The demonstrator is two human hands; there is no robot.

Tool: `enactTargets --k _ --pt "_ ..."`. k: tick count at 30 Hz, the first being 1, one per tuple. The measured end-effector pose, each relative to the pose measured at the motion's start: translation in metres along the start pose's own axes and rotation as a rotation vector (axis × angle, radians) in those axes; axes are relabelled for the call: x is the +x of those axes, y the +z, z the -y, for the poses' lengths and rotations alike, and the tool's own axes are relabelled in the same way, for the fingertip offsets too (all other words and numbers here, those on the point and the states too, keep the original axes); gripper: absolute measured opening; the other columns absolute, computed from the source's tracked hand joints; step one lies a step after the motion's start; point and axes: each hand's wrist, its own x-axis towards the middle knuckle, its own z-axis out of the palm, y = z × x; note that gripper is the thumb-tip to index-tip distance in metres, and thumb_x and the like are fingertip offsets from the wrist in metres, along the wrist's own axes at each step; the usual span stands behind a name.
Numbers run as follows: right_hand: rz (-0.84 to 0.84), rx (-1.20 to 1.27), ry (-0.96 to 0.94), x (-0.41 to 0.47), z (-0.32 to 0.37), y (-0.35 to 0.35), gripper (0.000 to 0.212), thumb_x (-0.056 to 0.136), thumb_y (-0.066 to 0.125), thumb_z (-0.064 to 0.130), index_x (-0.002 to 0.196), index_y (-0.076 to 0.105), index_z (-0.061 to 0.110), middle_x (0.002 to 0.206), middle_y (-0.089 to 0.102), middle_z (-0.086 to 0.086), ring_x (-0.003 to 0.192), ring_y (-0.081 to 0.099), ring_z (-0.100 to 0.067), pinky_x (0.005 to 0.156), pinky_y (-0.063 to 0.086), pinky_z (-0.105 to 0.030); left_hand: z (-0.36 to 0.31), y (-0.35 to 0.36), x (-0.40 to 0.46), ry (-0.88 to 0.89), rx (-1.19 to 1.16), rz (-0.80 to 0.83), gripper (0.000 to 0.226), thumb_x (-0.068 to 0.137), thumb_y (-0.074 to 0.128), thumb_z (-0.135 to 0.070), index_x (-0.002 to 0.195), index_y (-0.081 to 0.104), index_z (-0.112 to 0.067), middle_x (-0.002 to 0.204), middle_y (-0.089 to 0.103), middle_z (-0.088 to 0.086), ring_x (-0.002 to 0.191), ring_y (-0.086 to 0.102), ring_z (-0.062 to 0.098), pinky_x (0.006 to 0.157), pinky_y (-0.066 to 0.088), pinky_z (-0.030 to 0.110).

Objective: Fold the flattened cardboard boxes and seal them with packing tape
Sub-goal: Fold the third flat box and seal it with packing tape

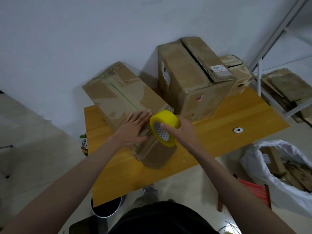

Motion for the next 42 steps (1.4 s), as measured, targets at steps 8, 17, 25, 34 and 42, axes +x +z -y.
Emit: enactTargets --k 8,17,25,34,42 --pt "0.061 -0.222 -0.049 -0.015 -0.01 -0.006 0.03 0.083 0.074 0.05 0.096 0.061 0.027 0.084 0.063 0.006 0.075 0.06 -0.008 0.057 0.046 -0.027 -0.001 0.004 -0.003 -0.005 0.026 -0.029 0.087 0.092 0.03 -0.065 0.158 -0.012 -0.029 0.165 -0.015 -0.011 0.153 -0.013 0.019 0.124 -0.003 0.048" --pt "0.151 -0.267 0.05 -0.025 -0.056 -0.004 0.055 0.081 0.077 0.048 0.124 0.061 0.018 0.104 0.067 -0.004 0.09 0.062 -0.022 0.073 0.054 -0.042 -0.004 0.005 -0.003 0.01 0.139 -0.013 0.078 0.091 0.014 -0.066 0.157 -0.014 -0.035 0.164 -0.019 -0.016 0.154 -0.008 0.026 0.122 0.001 0.054" --pt "0.289 -0.262 0.116 0.0 -0.097 0.023 0.074 0.079 0.082 0.031 0.141 0.046 0.014 0.127 0.06 -0.004 0.113 0.056 -0.023 0.076 0.037 -0.023 -0.005 0.004 -0.001 -0.019 0.102 -0.01 0.079 0.089 0.014 -0.07 0.157 -0.011 -0.039 0.164 -0.015 -0.019 0.154 -0.008 0.024 0.122 0.003 0.054" --pt "0.308 -0.064 0.2 0.022 -0.094 0.002 0.061 0.076 0.061 0.075 0.117 0.059 0.03 0.104 0.064 0.014 0.098 0.061 -0.004 0.071 0.044 -0.016 -0.008 0.007 -0.001 -0.027 0.038 -0.072 0.082 0.091 0.039 -0.063 0.157 -0.005 -0.041 0.164 -0.01 -0.021 0.154 -0.009 0.021 0.123 0.0 0.054" --pt "0.134 -0.162 0.383 0.073 -0.148 -0.067 0.036 0.1 0.054 0.04 0.116 0.059 0.008 0.099 0.071 -0.013 0.097 0.066 -0.028 0.086 0.051 -0.045 -0.029 0.005 0.004 -0.149 -0.086 -0.058 0.085 0.091 0.056 -0.046 0.158 0.004 -0.039 0.164 -0.009 -0.022 0.153 -0.013 0.017 0.123 -0.006 0.053"
